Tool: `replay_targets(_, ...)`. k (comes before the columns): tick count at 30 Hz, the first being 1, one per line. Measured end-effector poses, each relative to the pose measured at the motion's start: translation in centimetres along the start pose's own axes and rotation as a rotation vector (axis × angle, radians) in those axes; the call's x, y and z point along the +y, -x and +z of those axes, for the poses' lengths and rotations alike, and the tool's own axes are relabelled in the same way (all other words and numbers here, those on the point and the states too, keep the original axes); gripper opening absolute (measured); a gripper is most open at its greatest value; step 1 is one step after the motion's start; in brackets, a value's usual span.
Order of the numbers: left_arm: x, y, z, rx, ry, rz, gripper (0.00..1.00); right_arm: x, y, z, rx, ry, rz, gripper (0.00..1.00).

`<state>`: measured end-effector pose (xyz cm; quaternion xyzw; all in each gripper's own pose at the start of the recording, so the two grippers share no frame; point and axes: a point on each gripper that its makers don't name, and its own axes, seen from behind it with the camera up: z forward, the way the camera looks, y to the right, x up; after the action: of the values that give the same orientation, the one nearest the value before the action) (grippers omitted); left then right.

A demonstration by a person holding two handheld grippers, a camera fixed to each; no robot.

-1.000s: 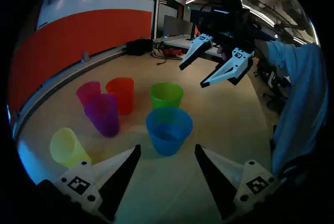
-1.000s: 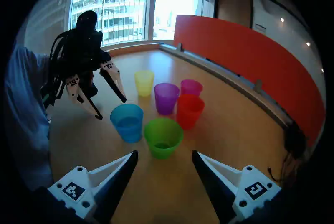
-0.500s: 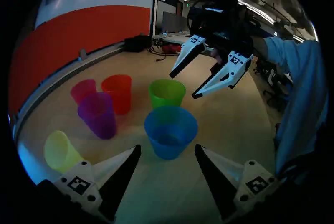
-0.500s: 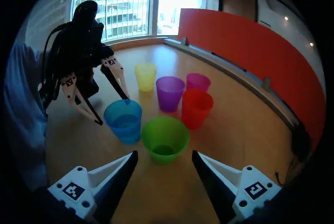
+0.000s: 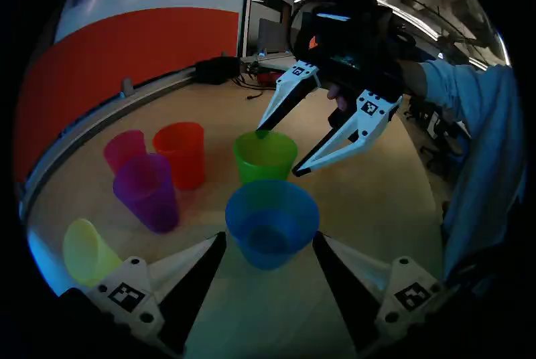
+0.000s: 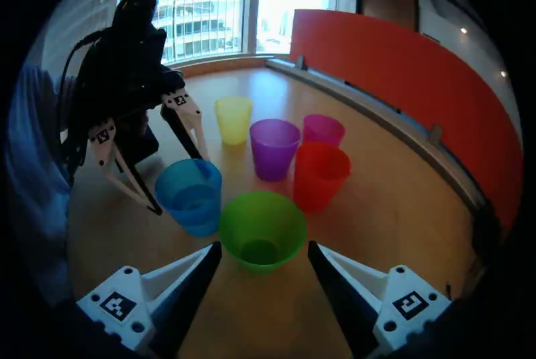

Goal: Pour water

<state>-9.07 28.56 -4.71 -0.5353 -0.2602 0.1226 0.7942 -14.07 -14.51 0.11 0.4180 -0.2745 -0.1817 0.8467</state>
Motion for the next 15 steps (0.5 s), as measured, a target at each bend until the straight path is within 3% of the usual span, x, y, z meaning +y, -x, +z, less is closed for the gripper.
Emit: replay_targets(15,0.03,-0.46,0.81,0.002,0.001,0.008,0.96,-0.01,-0.07,0.80,0.001,-0.010,-0.008,1.00)
